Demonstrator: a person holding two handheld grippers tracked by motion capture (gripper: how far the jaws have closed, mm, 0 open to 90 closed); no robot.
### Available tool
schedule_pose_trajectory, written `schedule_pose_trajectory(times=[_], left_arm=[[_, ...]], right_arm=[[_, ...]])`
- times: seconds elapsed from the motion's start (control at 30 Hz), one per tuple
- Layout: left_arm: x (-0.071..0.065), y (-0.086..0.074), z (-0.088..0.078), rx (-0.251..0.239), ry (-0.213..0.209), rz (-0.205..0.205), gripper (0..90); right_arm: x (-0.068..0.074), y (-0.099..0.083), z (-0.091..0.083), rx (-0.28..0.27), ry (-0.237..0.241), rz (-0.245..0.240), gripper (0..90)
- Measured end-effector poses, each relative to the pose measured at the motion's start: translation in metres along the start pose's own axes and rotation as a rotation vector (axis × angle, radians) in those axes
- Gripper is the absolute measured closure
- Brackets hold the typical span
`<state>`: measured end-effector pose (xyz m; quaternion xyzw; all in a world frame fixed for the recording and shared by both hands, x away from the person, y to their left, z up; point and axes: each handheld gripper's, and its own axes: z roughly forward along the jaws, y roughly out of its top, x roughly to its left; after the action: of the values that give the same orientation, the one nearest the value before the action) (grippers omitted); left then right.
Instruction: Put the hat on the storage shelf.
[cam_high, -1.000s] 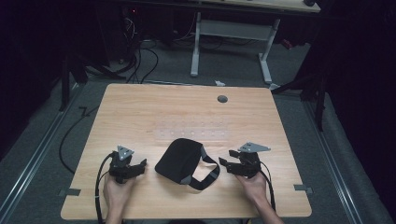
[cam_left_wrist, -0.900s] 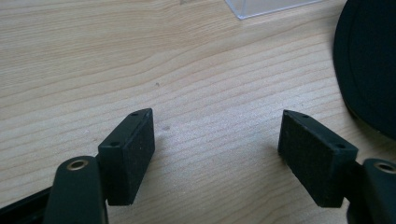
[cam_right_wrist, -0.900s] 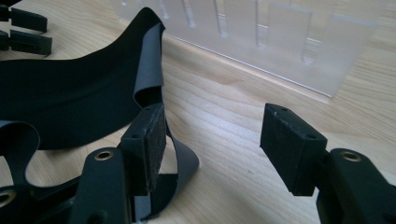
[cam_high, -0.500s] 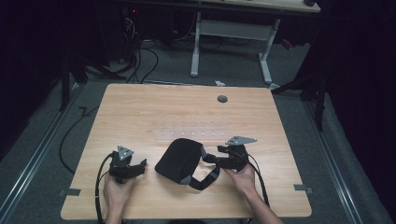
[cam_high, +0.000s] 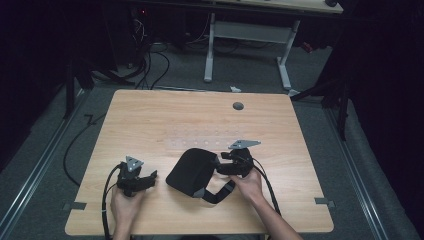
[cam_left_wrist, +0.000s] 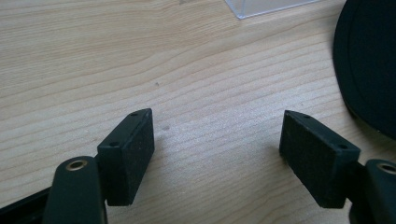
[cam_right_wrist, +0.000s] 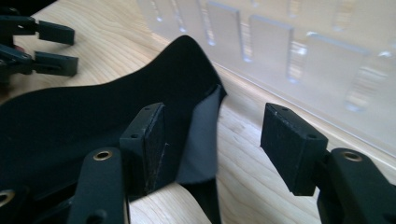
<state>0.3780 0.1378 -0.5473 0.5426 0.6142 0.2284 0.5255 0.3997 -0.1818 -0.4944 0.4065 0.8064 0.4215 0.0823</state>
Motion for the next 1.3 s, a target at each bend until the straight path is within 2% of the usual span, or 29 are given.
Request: schedule_pose_trajectory(times=[0.3, 0.5, 0.53, 0.57, 0.63, 0.73, 0.77, 0.9, 1.13, 1.3], left_arm=[[0.0, 0.0, 0.0, 0.001, -0.001, 0.004, 26.5], [0.0, 0.0, 0.0, 0.001, -0.002, 0.004, 26.1], [0.0, 0.0, 0.0, 0.001, -0.002, 0.005, 26.1], [0.0, 0.0, 0.0, 0.002, -0.002, 0.005, 26.1], [0.0, 0.0, 0.0, 0.001, -0.002, 0.005, 26.1], [0.0, -0.001, 0.0, 0.001, -0.002, 0.005, 26.1], [0.0, -0.001, 0.0, 0.002, -0.003, 0.005, 26.0], [-0.001, -0.001, 0.0, 0.002, -0.004, 0.005, 25.7], [-0.001, -0.001, -0.001, 0.006, -0.012, 0.008, 25.6], [-0.001, -0.001, 0.0, 0.006, -0.012, 0.008, 25.6]], right_arm=[[0.001, 0.003, 0.02, 0.034, 0.043, 0.0, 45.2], [0.002, 0.0, 0.026, 0.061, 0.05, -0.016, 58.0], [0.002, 0.0, 0.025, 0.064, 0.057, -0.031, 62.8], [0.002, 0.0, 0.025, 0.064, 0.057, -0.031, 62.8], [-0.001, -0.001, 0.022, 0.053, 0.097, -0.024, 69.1], [-0.002, -0.001, 0.02, 0.049, 0.117, -0.032, 72.8], [-0.002, -0.001, 0.017, 0.043, 0.14, -0.049, 76.3], [0.0, -0.002, 0.012, 0.033, 0.169, -0.07, 81.5], [0.003, -0.004, 0.004, 0.011, 0.197, -0.086, 85.0], [0.004, -0.008, -0.008, -0.004, 0.209, -0.071, 85.7]])
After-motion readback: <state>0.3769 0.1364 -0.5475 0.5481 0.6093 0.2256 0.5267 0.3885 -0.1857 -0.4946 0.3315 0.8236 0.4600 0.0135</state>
